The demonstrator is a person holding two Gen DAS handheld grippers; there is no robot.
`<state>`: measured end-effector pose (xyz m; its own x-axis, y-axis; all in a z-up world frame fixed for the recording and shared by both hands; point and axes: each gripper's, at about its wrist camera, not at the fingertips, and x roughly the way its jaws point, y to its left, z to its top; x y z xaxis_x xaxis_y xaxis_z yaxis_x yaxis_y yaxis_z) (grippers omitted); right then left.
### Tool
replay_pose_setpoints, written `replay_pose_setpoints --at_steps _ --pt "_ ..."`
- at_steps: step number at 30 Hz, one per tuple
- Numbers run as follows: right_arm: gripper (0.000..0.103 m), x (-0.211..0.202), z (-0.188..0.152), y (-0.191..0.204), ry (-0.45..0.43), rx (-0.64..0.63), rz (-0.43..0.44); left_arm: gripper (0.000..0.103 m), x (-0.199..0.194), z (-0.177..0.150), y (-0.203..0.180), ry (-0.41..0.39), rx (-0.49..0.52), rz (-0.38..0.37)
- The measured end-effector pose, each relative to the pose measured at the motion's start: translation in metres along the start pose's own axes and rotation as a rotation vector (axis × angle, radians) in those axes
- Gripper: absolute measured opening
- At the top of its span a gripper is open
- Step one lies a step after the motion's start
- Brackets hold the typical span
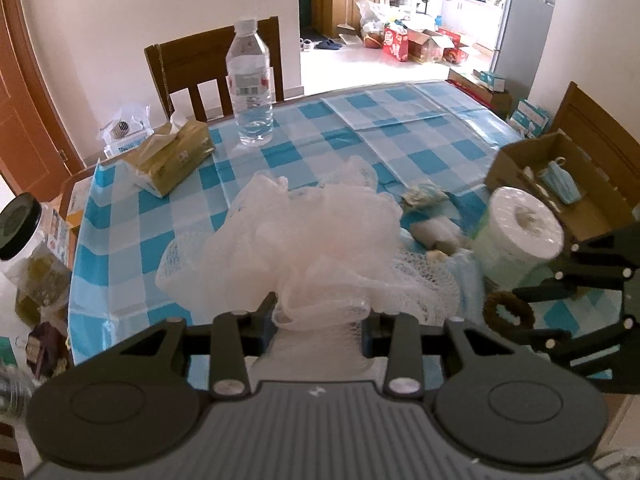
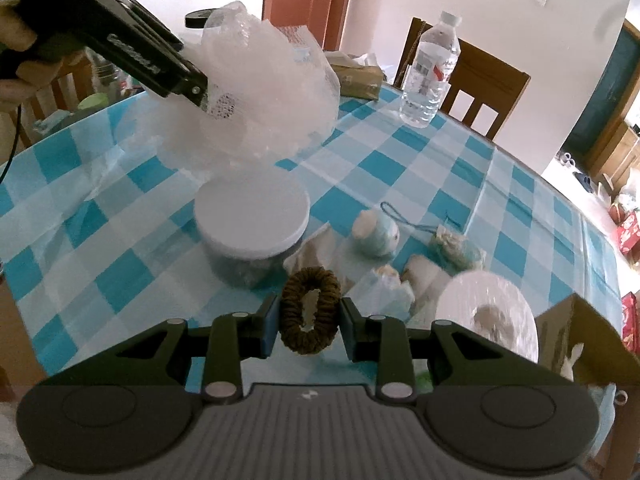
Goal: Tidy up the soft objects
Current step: 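Carry the bath puff into the box with the left tool while the right tool drops the hair tie in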
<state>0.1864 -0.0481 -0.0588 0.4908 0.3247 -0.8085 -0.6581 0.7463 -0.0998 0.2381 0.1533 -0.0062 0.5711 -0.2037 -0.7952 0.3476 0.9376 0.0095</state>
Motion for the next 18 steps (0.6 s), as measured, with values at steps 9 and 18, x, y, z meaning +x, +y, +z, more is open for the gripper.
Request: replay_pose_setpoints --at_steps 9,18 --pt "0.036 -0.037 -0.034 -0.012 -0.018 0.006 -0.001 0.034 -0.031 -0.013 -0.047 0.004 -0.015 -0.022" --pt "0.036 -0.072 -0.067 -0.048 -0.027 0.060 -0.041 0.034 -0.045 -0.005 -0.112 0.002 0.045 -0.094"
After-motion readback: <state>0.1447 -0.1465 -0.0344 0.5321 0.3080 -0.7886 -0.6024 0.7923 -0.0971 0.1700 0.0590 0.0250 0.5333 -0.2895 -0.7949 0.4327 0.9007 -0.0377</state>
